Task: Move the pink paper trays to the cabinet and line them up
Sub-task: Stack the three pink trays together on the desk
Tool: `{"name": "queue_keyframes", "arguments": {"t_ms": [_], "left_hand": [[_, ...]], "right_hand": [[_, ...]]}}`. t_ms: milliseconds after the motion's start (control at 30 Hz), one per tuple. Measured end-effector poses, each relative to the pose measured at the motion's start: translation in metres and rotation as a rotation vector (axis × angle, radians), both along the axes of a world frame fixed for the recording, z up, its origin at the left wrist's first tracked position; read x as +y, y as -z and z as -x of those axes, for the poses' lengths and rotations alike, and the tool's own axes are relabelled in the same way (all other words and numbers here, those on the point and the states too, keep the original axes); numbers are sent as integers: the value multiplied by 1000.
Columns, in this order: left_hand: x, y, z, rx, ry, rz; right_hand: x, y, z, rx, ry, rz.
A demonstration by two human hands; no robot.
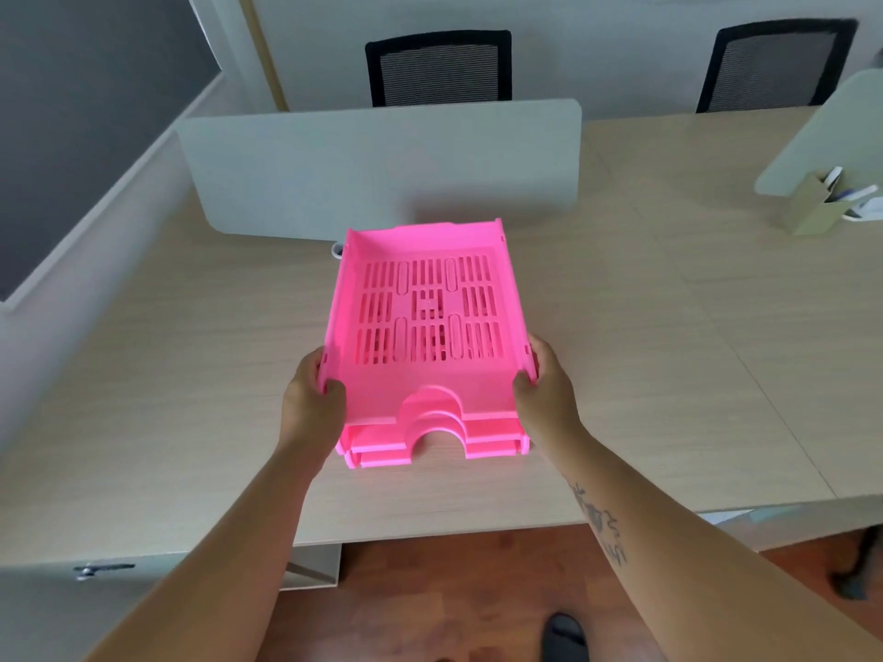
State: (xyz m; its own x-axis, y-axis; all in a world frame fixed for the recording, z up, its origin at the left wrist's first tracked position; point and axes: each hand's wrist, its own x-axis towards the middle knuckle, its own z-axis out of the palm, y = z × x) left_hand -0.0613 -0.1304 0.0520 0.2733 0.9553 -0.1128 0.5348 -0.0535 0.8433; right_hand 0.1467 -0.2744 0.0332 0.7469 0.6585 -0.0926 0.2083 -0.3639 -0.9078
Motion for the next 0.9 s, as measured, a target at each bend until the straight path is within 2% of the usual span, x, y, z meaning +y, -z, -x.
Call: {"name": "queue_keyframes", "arguments": {"t_ms": [100, 300, 600, 800, 900], "left_hand": [[-5, 5, 4, 25, -19, 50], [-17, 17, 10, 67, -37, 85], [-7, 24, 14, 47, -14, 198], [-18, 37, 21, -152, -62, 312], [-21, 41, 19, -181, -85, 306]], "right_hand": [[-4, 3, -2, -29, -44, 106], [-6, 11, -1, 50, -57, 238], [-1, 14, -1, 135, -20, 205], [-17, 23, 13, 267, 21, 74], [-16, 25, 16, 294, 52, 29]]}}
